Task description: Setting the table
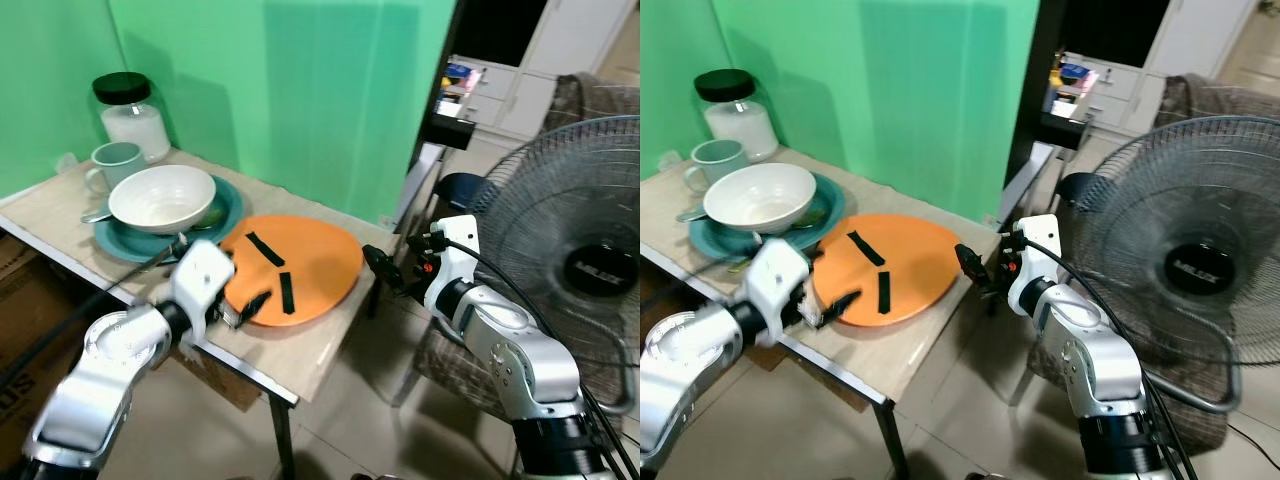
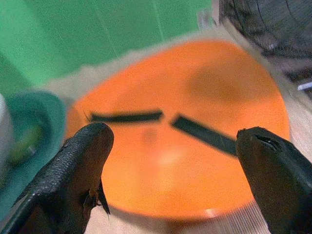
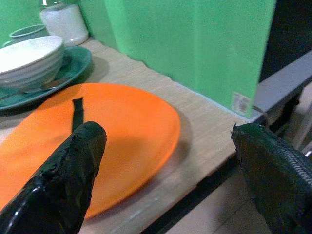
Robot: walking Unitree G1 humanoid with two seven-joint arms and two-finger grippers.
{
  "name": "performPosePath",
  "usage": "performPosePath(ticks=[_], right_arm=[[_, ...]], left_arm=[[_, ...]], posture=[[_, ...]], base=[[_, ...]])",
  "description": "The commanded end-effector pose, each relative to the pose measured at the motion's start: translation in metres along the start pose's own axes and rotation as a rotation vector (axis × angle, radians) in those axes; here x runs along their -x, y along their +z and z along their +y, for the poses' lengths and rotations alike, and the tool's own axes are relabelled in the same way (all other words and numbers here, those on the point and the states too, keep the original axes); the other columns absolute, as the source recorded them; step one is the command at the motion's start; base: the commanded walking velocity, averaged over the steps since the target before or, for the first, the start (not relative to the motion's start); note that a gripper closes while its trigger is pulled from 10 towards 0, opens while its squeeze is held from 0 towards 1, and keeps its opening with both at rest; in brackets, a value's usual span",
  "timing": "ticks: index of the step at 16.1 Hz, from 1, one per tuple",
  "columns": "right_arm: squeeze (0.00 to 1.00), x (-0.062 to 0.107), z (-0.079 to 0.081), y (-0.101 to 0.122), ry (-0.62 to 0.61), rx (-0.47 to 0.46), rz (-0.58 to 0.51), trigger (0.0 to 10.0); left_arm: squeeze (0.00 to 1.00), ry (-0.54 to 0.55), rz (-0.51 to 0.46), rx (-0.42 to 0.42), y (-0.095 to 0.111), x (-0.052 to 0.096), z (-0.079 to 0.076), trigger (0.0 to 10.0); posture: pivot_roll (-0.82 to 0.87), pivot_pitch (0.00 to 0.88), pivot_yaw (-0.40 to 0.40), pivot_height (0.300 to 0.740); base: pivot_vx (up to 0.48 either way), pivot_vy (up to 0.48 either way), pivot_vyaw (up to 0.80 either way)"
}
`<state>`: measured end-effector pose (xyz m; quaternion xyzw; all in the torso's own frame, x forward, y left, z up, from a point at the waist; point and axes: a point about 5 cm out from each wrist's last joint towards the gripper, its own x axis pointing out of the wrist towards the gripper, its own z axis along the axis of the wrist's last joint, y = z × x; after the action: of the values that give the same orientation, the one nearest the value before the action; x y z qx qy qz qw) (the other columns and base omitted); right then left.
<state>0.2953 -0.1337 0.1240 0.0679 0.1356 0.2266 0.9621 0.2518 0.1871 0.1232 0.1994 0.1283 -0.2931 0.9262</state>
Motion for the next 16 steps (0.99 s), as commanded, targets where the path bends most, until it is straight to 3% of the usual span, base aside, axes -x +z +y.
performPosePath(ticks=[1,8,14,16], right_arm=[[0.0,-0.005,0.001,0.003,0.001,0.023,-0.01,10.0],[0.0,-0.022,0.011,0.007,0.045,0.044,-0.031,10.0],[0.0,-0.024,0.008,0.011,0.05,0.054,-0.059,10.0],[0.0,-0.024,0.008,0.011,0.051,0.057,-0.06,10.0]], left_arm=[[0.0,0.005,0.004,-0.009,-0.004,0.001,0.001,10.0],[0.0,0.02,0.041,0.012,-0.028,-0.002,0.002,10.0],[0.0,0.013,-0.136,0.038,0.001,-0.012,0.014,10.0],[0.0,0.013,-0.123,0.036,-0.001,-0.019,0.019,10.0]], posture=[[0.1,0.0,-0.03,0.74],[0.11,0.0,-0.051,0.74],[0.11,0.0,-0.06,0.74],[0.11,0.0,-0.062,0.74]], base=[[0.0,0.0,0.0],[0.0,0.0,0.0],[0.0,0.0,0.0],[0.0,0.0,0.0]])
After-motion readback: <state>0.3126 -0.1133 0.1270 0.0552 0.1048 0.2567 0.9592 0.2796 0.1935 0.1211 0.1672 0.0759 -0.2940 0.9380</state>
